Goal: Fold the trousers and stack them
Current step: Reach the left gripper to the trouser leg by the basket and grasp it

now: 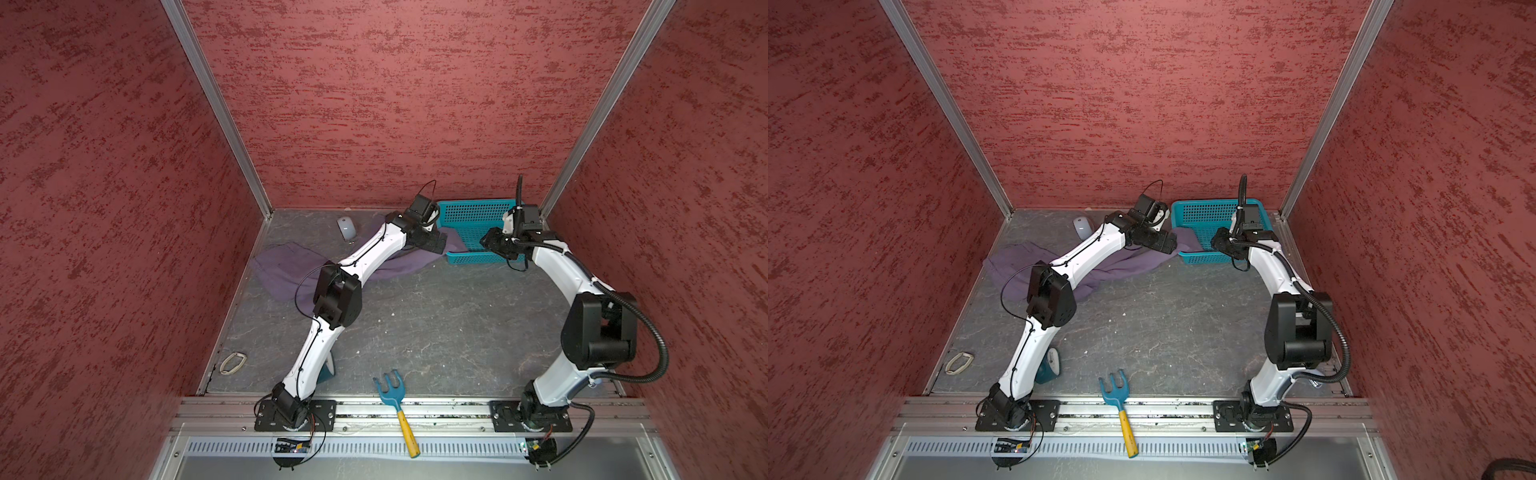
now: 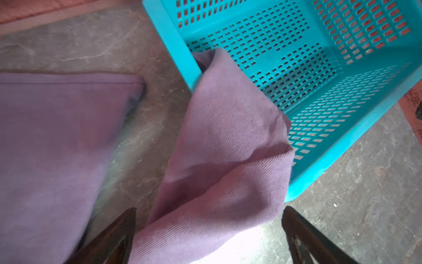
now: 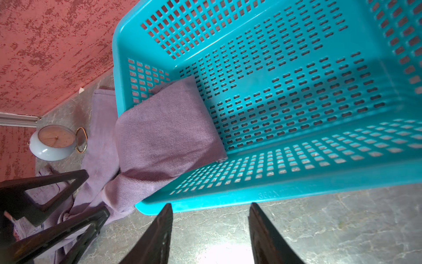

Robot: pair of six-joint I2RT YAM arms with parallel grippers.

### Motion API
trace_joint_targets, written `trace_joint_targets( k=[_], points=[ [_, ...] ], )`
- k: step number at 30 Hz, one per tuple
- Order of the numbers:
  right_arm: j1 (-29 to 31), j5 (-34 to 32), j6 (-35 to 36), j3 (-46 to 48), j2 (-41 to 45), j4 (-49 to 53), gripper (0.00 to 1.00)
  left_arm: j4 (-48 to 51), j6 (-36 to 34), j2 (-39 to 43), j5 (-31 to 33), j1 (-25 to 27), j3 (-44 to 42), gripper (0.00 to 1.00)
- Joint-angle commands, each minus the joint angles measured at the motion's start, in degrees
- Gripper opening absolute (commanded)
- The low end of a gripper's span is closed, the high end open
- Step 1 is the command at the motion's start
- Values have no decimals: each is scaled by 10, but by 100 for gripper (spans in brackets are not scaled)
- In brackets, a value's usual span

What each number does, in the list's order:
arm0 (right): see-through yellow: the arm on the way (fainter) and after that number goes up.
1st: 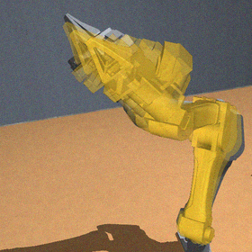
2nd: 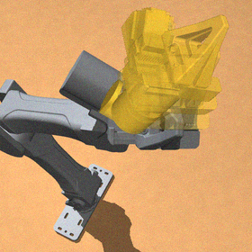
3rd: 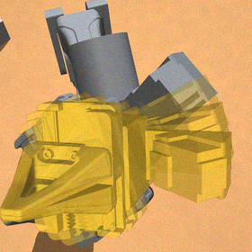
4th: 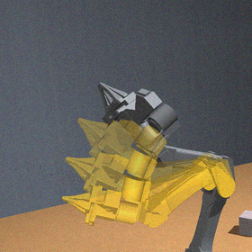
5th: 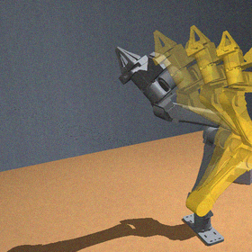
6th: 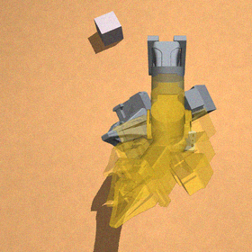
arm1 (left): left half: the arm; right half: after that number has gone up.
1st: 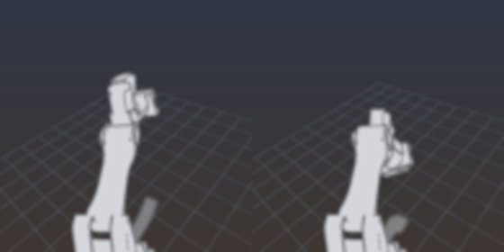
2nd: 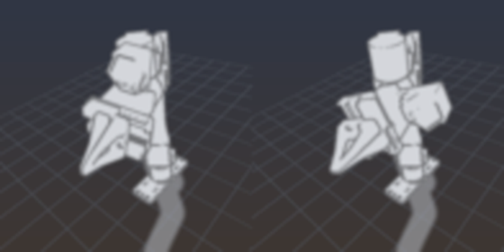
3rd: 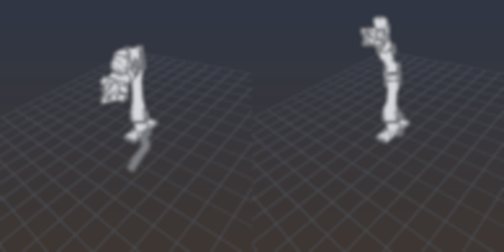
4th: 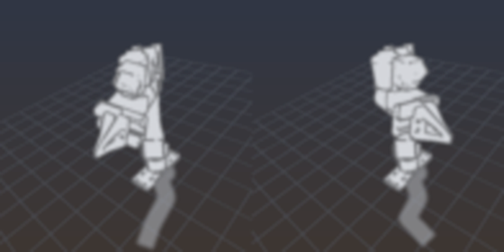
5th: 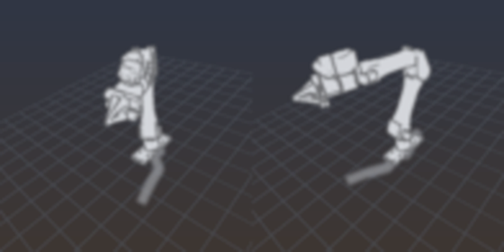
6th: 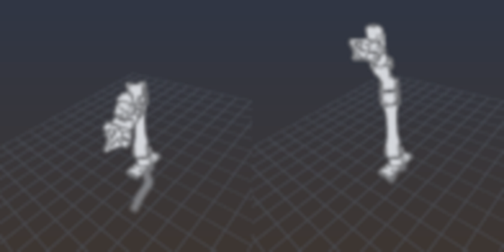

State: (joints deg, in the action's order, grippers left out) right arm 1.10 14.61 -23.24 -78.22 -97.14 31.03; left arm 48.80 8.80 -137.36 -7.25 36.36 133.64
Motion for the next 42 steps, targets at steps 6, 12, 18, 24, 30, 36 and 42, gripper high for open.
trace_joint_targets(
  k=[6, 12, 18, 24, 30, 36, 42],
  points=[
    [-4, 9, -4, 11, 16, -11, 54, -21, 50, -32, -111, 0, 4, 69],
    [-6, 3, -3, 8, 19, -5, 54, -24, 77, -30, -137, -4, 15, 0],
    [-8, 0, -5, 13, 23, -4, 54, -17, 104, 53, -157, -24, 26, 0],
    [-7, 12, -20, 23, 32, -15, 52, -69, 130, 202, -164, -72, -43, 0],
    [4, 28, -30, 59, 61, -62, 29, -146, 141, 372, -94, -137, -250, 5],
    [89, -20, -1, 38, 35, -64, 25, -150, 159, 490, -31, -189, -451, 7],
    [181, -113, 49, -63, -72, -40, 40, -141, 163, 553, -46, -192, -584, 5]
  ],
)
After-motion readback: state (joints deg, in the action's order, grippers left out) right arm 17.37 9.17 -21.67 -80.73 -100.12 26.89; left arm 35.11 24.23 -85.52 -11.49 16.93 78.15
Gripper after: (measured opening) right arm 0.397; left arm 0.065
